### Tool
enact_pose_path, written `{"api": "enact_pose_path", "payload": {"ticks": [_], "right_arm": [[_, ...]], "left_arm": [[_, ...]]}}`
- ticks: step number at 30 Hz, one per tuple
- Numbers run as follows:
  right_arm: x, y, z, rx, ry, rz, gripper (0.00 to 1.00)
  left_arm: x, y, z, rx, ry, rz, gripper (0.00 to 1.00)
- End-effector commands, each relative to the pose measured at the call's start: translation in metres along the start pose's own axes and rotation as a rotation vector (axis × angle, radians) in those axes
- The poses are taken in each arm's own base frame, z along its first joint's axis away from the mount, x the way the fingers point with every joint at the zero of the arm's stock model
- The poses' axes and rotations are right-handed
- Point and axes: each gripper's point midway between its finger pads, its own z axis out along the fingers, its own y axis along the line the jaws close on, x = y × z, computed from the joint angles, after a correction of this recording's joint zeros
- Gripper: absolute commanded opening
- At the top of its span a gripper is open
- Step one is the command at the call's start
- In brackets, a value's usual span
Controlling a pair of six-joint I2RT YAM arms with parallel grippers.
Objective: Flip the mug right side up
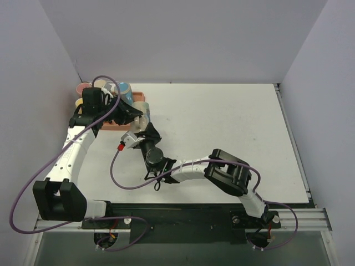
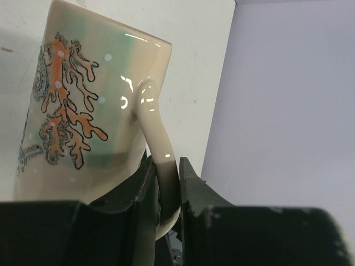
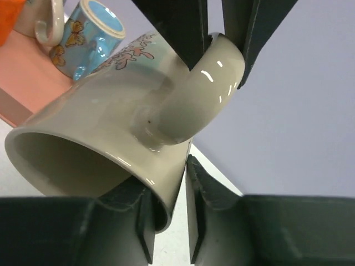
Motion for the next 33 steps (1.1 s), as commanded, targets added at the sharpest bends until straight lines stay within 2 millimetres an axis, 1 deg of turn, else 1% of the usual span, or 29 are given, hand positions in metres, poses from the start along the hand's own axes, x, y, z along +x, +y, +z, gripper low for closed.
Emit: {"api": "enact_pose_path", "payload": {"ticks": [1,2,4,5,6,7,8,9,10,11,12,13,15,16,18,20,21,22,23,24,25,26,27,28,29,30,31,32,33], "right_arm": [[-0.014,-0.048,0.006,0.156,-0.027,0.153,0.08],[-0.012,-0.048,0.003,0.154,-0.020,0.148,0.00],[-0.007,-0.057,-0.002,0.164,0.000,0.162,0.00],[0.001,-0.055,-0.005,0.154,0.025,0.155,0.00],[0.000,-0.062,-0.007,0.157,0.031,0.169,0.00],[0.009,-0.060,-0.011,0.140,0.060,0.167,0.00],[0.009,-0.067,-0.013,0.140,0.069,0.179,0.00],[0.017,-0.062,-0.017,0.109,0.097,0.184,0.00],[0.016,-0.071,-0.017,0.107,0.102,0.206,0.00],[0.025,-0.062,-0.020,0.048,0.138,0.203,0.00],[0.023,-0.071,-0.021,0.040,0.149,0.226,0.00],[0.035,-0.061,-0.022,-0.015,0.195,0.237,0.00],[0.044,-0.061,-0.027,-0.062,0.236,0.283,0.00],[0.046,-0.065,-0.031,-0.072,0.251,0.316,0.00],[0.056,-0.072,-0.038,-0.083,0.292,0.340,0.00],[0.065,-0.079,-0.043,-0.114,0.343,0.386,0.00],[0.072,-0.085,-0.041,-0.112,0.364,0.405,0.00],[0.074,-0.084,-0.045,-0.156,0.385,0.446,0.00],[0.082,-0.092,-0.041,-0.149,0.410,0.474,0.00],[0.087,-0.092,-0.045,-0.182,0.444,0.516,0.00],[0.093,-0.103,-0.043,-0.169,0.460,0.552,0.00],[0.101,-0.100,-0.047,-0.198,0.489,0.586,0.00],[0.106,-0.111,-0.045,-0.182,0.494,0.615,0.00],[0.113,-0.113,-0.048,-0.190,0.530,0.623,0.00],[0.126,-0.129,-0.049,-0.156,0.573,0.631,0.00],[0.144,-0.144,-0.055,-0.135,0.659,0.627,0.00],[0.150,-0.159,-0.057,-0.114,0.687,0.641,0.00],[0.169,-0.177,-0.064,-0.089,0.758,0.647,0.00],[0.178,-0.186,-0.072,-0.088,0.797,0.651,0.00]], "left_arm": [[-0.001,-0.037,-0.012,0.142,-0.020,0.069,0.00],[-0.003,-0.034,-0.010,0.132,-0.023,0.064,0.00],[-0.004,-0.030,-0.006,0.125,-0.030,0.055,0.00],[-0.006,-0.030,-0.005,0.127,-0.037,0.053,0.00],[-0.007,-0.026,-0.001,0.117,-0.039,0.046,0.00],[-0.008,-0.024,0.001,0.114,-0.043,0.043,0.00],[-0.010,-0.020,0.005,0.105,-0.043,0.034,0.00],[-0.012,-0.017,0.008,0.097,-0.044,0.034,0.00],[-0.014,-0.011,0.014,0.075,-0.043,0.022,0.00],[-0.016,-0.007,0.016,0.064,-0.045,0.028,0.01],[-0.018,0.004,0.024,0.023,-0.041,0.012,0.08],[-0.022,0.010,0.028,0.006,-0.045,0.019,0.19],[-0.027,0.023,0.037,-0.037,-0.041,0.025,0.33],[-0.029,0.033,0.042,-0.064,-0.034,0.021,0.36],[-0.036,0.037,0.043,-0.079,-0.050,0.045,0.46],[-0.046,0.036,0.041,-0.079,-0.083,0.088,0.57],[-0.052,0.030,0.037,-0.069,-0.109,0.110,0.65],[-0.059,0.023,0.034,-0.048,-0.139,0.152,0.71],[-0.064,0.014,0.029,-0.027,-0.160,0.181,0.80],[-0.070,0.008,0.026,-0.009,-0.184,0.229,0.81],[-0.075,-0.001,0.022,0.008,-0.203,0.271,0.82],[-0.078,-0.004,0.021,0.015,-0.214,0.310,0.83],[-0.081,-0.007,0.020,0.015,-0.224,0.331,0.83],[-0.083,-0.005,0.019,0.002,-0.227,0.377,0.85],[-0.090,-0.006,0.017,-0.020,-0.252,0.401,0.85],[-0.093,0.000,0.015,-0.053,-0.259,0.459,0.86],[-0.101,0.006,0.012,-0.108,-0.291,0.483,0.86],[-0.114,0.016,0.007,-0.184,-0.336,0.555,0.87],[-0.119,0.021,0.003,-0.222,-0.354,0.636,0.86]]}}
